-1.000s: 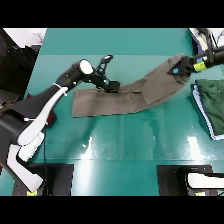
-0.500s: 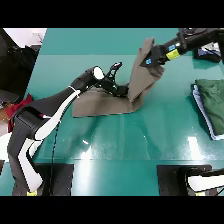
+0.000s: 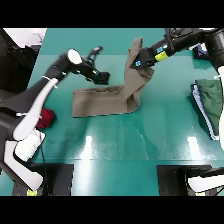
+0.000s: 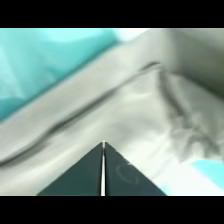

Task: Fold the shirts.

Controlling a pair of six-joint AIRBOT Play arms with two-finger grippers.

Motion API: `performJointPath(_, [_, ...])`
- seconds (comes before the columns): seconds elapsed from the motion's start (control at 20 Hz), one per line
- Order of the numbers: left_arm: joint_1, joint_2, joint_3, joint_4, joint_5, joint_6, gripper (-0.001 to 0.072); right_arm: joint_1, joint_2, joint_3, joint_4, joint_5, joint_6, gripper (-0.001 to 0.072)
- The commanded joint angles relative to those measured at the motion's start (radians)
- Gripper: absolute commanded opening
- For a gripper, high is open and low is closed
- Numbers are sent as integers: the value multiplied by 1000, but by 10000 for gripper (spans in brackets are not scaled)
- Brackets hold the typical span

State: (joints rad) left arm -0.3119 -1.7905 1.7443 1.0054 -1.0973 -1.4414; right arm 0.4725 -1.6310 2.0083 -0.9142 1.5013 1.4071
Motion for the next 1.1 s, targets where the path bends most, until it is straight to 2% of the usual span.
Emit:
performJointPath(0.0, [136,121,1,44,-76,11,25,87,-34,1,-2,-85,-21,16])
performJointPath(0.1, [208,196,1,50,-105,37,25,172,-91,1,0,-158,-48,16])
performJointPath(0.2, [272,269,1,51,-123,56,25,268,-164,1,18,-315,-110,32])
performJointPath(0.3, [330,334,1,51,-147,62,26,352,-239,2,97,-502,-143,320])
performJointPath(0.4, [386,387,1,51,-174,62,26,407,-309,35,172,-600,-146,513])
performJointPath(0.45, [410,407,1,51,-184,62,26,418,-330,60,173,-602,-150,538])
performJointPath(0.55, [453,443,1,51,-203,61,26,402,-313,55,155,-565,-154,537])
performJointPath(0.75, [462,461,-2,44,-240,61,26,254,-180,-122,-19,-304,-150,535])
performJointPath(0.85, [455,461,-17,39,-237,62,26,148,-110,-266,-58,-206,-148,534])
performJointPath(1.05, [455,461,-68,31,-236,62,26,-82,14,-563,-44,-218,-95,541])
